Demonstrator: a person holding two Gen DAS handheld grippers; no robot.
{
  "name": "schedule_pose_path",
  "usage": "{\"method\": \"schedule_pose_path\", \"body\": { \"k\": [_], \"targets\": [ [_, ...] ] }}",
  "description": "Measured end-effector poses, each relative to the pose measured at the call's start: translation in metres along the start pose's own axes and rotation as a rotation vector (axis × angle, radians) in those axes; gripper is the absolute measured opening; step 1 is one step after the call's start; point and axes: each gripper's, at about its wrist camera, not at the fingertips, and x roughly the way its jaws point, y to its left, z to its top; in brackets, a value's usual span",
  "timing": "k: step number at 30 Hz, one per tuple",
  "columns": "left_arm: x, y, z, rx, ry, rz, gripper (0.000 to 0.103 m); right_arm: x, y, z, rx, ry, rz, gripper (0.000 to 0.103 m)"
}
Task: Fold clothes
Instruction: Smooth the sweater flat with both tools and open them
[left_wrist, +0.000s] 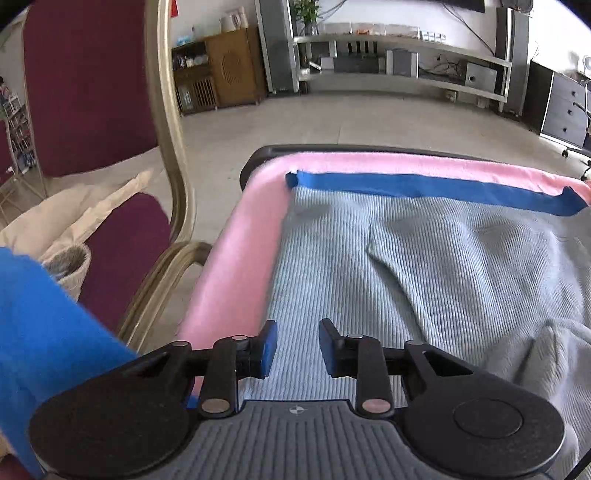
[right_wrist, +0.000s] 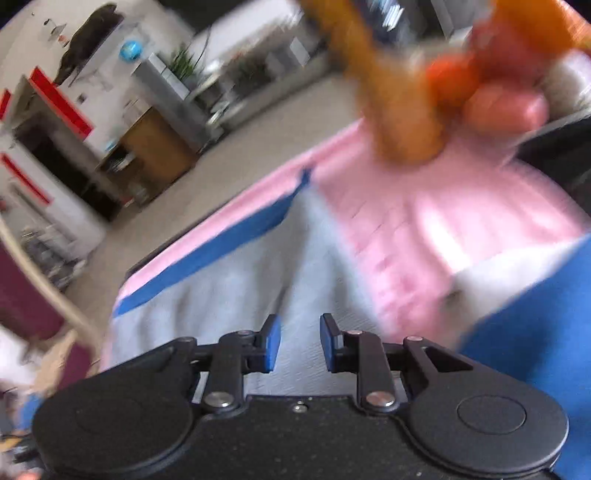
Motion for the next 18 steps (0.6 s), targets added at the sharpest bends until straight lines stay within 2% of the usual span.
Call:
{"method": "schedule_pose_path", "body": {
  "k": [3,4,5,6,8,12,15,16,18],
  "targets": [
    [0.019,-0.004,-0.004,0.017,0.035,0.079,0.029,0.029,-0.006,-0.009,0.03,0.071,0.044,0.027],
    [0.019,-0.005,-0.007,0.032,0.03,0.111,0.03,0.033,-0.011,-0.013,0.03,0.077,0.034,0.013],
    [0.02,-0.006,-0.009,0.047,0.026,0.143,0.03,0.033,-0.017,-0.015,0.035,0.081,0.019,0.005],
    [0.019,-0.004,-0.011,0.052,0.028,0.171,0.03,0.028,-0.023,-0.013,0.05,0.082,-0.01,0.0],
    [0.018,0.001,-0.013,0.05,0.042,0.223,0.032,0.014,-0.034,-0.011,0.062,0.05,-0.091,0.0],
    [0.011,0.011,-0.013,0.035,0.067,0.227,0.033,-0.008,-0.035,-0.016,0.007,-0.004,-0.249,0.0],
    [0.006,0.018,-0.014,0.026,0.071,0.214,0.033,-0.015,-0.019,-0.025,-0.077,-0.053,-0.435,0.0],
    [0.002,0.019,-0.015,0.026,0.067,0.205,0.033,-0.019,-0.017,-0.026,-0.09,-0.064,-0.443,0.0],
    [-0.011,0.017,-0.015,0.022,0.049,0.174,0.032,-0.031,-0.015,-0.026,-0.058,-0.088,-0.376,0.006]
  ]
}}
